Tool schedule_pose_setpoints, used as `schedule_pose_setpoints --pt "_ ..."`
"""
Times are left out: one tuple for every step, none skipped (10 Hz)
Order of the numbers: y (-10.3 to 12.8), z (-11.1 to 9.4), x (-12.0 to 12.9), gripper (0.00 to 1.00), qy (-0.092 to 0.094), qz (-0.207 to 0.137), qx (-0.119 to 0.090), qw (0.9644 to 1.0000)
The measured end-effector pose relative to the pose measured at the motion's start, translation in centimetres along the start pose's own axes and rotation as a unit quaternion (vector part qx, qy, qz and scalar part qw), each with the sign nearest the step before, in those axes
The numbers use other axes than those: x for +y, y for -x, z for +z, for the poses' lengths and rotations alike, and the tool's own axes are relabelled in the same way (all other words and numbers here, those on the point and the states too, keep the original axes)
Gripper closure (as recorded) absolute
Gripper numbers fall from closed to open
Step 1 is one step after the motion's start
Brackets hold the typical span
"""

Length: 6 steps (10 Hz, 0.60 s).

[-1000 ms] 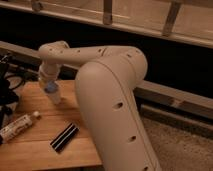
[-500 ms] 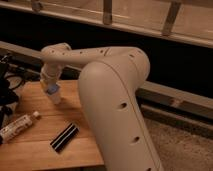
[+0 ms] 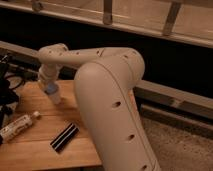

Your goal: Place the white sponge in the ceramic cup

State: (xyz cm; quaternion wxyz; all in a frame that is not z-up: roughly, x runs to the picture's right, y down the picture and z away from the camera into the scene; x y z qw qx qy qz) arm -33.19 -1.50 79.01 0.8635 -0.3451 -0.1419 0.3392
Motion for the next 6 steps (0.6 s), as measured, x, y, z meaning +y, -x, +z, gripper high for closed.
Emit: schedule_pose_setpoints --pt "0.1 0.1 0.1 1.00 0.000 -0.001 0.000 1.0000" --pt "0.5 0.2 0.3 1.00 -0.001 -0.004 -0.003 1.0000" --pt "1.2 0.1 -0.4 1.00 -0.009 -0.005 -0.014 0.9998" --pt "1.5 0.1 -1.1 1.00 -0.013 -0.004 -0.020 0.9997" --pt "1.9 0.2 -1.7 1.00 -0.018 -0.005 -0.027 0.9995" --pt "2.5 0.6 -1.7 1.00 -0.020 -0.010 -0.032 0.9992"
